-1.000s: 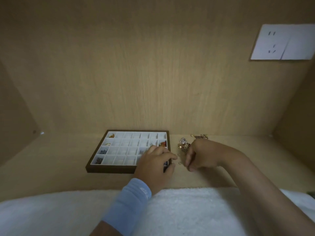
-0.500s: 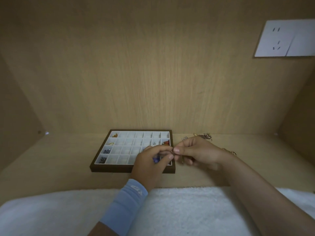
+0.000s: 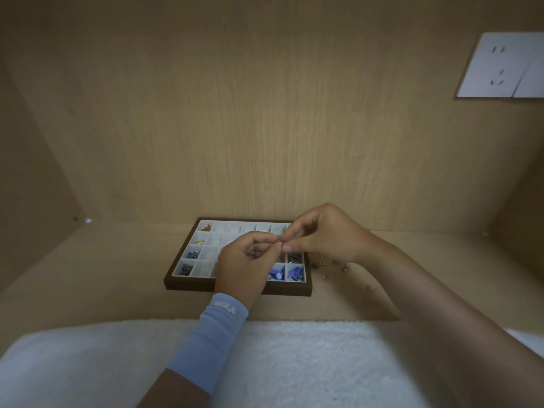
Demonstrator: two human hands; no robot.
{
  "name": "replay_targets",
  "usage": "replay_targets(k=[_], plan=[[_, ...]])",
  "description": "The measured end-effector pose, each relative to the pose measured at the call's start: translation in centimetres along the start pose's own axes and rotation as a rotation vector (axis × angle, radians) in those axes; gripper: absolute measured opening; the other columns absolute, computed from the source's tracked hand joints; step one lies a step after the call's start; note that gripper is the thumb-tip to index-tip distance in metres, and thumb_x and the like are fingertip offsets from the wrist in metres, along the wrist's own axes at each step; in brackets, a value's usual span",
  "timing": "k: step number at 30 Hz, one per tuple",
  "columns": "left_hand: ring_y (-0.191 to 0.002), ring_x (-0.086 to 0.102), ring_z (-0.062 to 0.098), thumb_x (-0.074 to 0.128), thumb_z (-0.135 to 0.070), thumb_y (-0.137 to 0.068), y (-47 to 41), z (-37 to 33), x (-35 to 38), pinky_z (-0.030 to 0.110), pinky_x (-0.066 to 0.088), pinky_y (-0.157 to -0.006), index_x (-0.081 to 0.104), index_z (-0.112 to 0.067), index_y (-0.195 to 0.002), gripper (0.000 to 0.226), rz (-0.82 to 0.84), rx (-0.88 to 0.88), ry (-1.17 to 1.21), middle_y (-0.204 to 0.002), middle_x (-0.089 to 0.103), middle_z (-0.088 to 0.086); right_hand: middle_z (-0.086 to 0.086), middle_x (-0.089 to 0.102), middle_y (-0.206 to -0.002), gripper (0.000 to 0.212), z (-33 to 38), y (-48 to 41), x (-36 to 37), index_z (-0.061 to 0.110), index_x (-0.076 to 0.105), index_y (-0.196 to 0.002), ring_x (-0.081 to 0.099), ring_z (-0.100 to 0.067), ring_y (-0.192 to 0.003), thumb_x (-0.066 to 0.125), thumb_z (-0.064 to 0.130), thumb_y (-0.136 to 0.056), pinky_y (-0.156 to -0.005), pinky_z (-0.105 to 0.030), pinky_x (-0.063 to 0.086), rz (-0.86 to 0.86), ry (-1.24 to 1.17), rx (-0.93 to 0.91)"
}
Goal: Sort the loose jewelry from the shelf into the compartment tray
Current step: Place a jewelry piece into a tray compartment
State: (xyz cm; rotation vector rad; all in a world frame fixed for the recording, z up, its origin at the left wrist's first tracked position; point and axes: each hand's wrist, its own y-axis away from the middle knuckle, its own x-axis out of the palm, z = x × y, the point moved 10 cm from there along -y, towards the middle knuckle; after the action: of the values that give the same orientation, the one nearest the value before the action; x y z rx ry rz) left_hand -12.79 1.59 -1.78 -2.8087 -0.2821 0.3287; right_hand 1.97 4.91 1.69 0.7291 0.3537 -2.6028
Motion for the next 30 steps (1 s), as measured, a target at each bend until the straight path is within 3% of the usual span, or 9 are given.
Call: replay_targets(k=[5, 9, 14, 16, 26, 30], plan=[[-0.077, 0.065, -0.003, 0.074, -0.017, -0.083, -0.8, -0.3, -1.6, 0.008, 0.05, -0.069, 0.073, -0.023, -0.091, 0.01, -0.034, 0.047, -0.041, -0.08, 0.072, -0.012, 0.002, 0.078, -0.081, 0.009, 1.0, -1.6, 0.6, 0.021, 0.082, -0.088, 0.074, -0.019, -0.083, 0.082, 0.025, -0.08, -0.082, -0.037, 0.06, -0.035, 0.085, -0.073], [-0.082, 0.064, -0.003, 0.069, -0.018, -0.087, -1.5, 0.2, -2.3, 0.01, 0.049, -0.073, 0.072, -0.029, -0.093, 0.013, 0.004, 0.082, -0.151, -0.086, 0.071, -0.015, 0.006, 0.076, -0.079, 0.004, 1.0, -2.7, 1.6, 0.021, 0.08, -0.085, 0.071, -0.009, -0.077, 0.078, 0.025, -0.084, -0.079, -0.035, 0.06, -0.087, 0.175, -0.066], [-0.107, 0.05, 0.009, 0.059, -0.03, -0.091, -1.9, 1.5, -1.6, 0.028, 0.041, -0.097, 0.068, -0.032, -0.109, 0.021, 0.181, 0.213, -0.688, -0.112, 0.065, -0.012, 0.016, 0.071, -0.079, 0.011, 0.1, -3.6, 3.1, 0.026, 0.076, -0.082, 0.065, -0.002, -0.075, 0.07, 0.033, -0.089, -0.074, -0.033, 0.057, -0.046, 0.539, -0.039], [-0.114, 0.044, 0.011, 0.057, -0.033, -0.091, -2.0, 2.2, -1.4, 0.03, 0.035, -0.101, 0.067, -0.033, -0.113, 0.024, 0.235, 0.206, -0.78, -0.12, 0.061, -0.014, 0.017, 0.067, -0.076, 0.014, -0.2, -4.0, 4.2, 0.027, 0.076, -0.084, 0.06, -0.003, -0.072, 0.068, 0.036, -0.09, -0.069, -0.03, 0.053, 0.004, 0.673, -0.039], [-0.116, 0.041, 0.01, 0.056, -0.034, -0.091, -2.1, 2.6, -1.2, 0.027, 0.031, -0.1, 0.067, -0.033, -0.113, 0.025, 0.234, 0.248, -0.787, -0.121, 0.057, -0.014, 0.005, 0.071, -0.083, 0.022, -0.3, -6.2, 6.7, 0.027, 0.077, -0.087, 0.064, -0.016, -0.08, 0.06, 0.04, -0.089, -0.063, -0.028, 0.047, 0.194, 1.007, 0.047], [-0.114, 0.043, 0.009, 0.056, -0.035, -0.091, -2.0, 2.7, -1.2, 0.027, 0.034, -0.101, 0.066, -0.033, -0.113, 0.025, 0.231, 0.244, -0.798, -0.12, 0.057, -0.015, 0.007, 0.073, -0.085, 0.024, -0.3, -5.8, 6.1, 0.026, 0.078, -0.092, 0.065, -0.012, -0.08, 0.062, 0.043, -0.091, -0.075, -0.034, 0.056, 0.237, 0.904, 0.091]])
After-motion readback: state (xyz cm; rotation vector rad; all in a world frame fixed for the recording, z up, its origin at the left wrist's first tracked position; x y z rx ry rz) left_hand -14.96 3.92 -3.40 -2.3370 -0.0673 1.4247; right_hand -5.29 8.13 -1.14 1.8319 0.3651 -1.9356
